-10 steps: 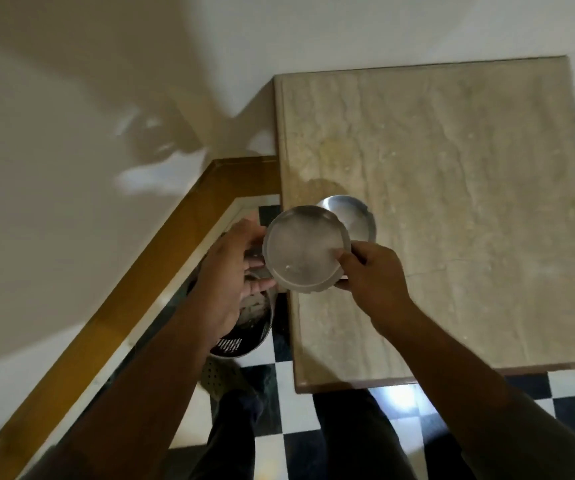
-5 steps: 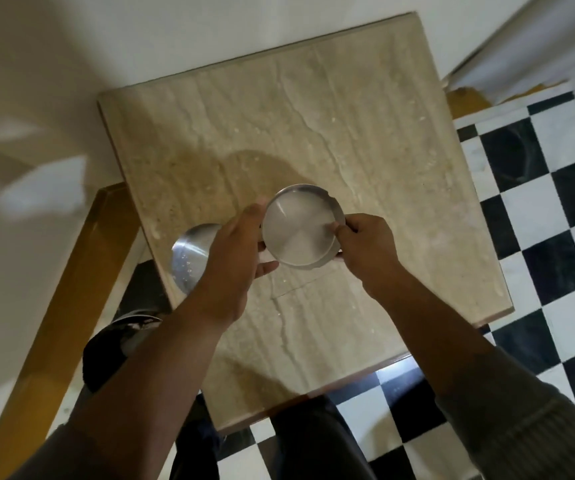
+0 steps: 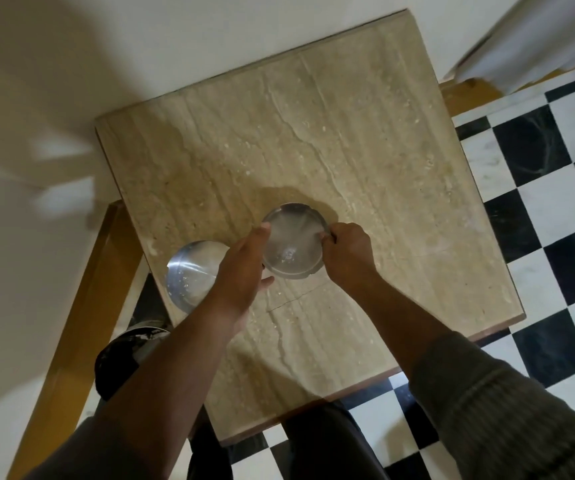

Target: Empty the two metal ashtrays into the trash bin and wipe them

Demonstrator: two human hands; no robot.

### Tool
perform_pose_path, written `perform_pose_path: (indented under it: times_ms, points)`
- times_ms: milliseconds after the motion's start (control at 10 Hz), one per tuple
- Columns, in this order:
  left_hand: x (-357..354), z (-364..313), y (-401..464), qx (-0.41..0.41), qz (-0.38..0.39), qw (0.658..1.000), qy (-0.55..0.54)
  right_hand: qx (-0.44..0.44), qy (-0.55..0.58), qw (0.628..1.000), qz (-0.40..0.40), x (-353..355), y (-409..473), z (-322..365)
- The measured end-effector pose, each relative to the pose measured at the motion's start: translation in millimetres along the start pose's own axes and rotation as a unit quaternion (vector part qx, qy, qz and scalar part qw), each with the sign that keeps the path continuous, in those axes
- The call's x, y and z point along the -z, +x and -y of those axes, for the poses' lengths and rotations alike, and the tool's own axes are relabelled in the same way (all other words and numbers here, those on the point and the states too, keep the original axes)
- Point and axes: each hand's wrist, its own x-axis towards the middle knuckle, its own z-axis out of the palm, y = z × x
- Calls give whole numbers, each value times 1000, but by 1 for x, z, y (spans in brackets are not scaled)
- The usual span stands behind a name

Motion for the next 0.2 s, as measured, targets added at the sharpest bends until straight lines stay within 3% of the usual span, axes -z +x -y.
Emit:
perform_pose_path:
  times_ms: [200]
  points:
    - [8, -14, -34, -10, -27, 996, 88, -18, 10, 1000, 21, 8, -24, 8]
